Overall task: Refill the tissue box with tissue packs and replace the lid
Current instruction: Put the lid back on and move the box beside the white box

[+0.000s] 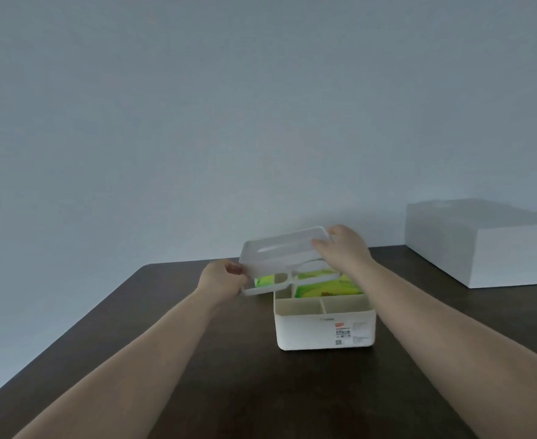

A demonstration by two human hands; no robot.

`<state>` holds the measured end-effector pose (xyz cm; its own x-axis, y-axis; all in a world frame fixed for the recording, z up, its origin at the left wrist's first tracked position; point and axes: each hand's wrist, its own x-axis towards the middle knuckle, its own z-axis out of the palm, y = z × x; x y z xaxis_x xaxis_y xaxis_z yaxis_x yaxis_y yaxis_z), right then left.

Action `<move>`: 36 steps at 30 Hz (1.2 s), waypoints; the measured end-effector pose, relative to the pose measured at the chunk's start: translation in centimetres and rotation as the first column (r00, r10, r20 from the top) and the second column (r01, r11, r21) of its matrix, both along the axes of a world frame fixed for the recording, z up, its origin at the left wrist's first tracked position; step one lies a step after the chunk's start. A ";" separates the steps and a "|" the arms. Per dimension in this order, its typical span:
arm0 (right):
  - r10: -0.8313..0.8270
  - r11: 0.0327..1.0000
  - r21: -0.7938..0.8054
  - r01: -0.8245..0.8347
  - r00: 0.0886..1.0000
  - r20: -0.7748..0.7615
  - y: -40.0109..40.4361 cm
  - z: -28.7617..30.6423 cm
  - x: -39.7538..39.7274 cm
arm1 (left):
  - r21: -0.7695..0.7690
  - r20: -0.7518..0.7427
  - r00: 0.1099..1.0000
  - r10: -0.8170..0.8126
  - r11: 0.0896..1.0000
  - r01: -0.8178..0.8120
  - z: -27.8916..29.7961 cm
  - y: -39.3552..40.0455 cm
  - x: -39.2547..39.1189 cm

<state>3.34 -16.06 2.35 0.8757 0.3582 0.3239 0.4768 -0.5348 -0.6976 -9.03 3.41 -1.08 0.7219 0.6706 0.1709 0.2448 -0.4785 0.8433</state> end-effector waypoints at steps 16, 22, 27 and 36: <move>-0.093 0.995 0.023 0.097 0.987 -0.133 -5.5 -5.3 3.6 | 0.037 -0.155 0.987 -0.051 0.998 0.058 -2.9 -4.7 4.1; -0.127 0.991 0.025 0.129 0.988 -0.086 -5.2 -5.8 3.6 | 0.086 -0.146 0.988 0.049 0.996 -0.037 -2.9 -5.1 4.8; -0.135 0.991 0.000 0.136 0.986 -0.097 -5.1 -6.2 3.6 | 0.151 -0.141 0.985 0.098 0.986 -0.077 -3.4 -5.0 5.0; -0.165 0.986 -0.049 0.161 0.981 -0.103 -4.5 -6.6 3.7 | 0.159 -0.062 0.986 0.153 0.977 -0.142 -4.1 -5.2 5.6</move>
<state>7.06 -20.53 -4.30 0.9520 0.2190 0.2139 0.3053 -0.6281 -0.7158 -3.39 -1.77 -5.18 0.6316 0.7403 0.2303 0.3809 -0.5550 0.7395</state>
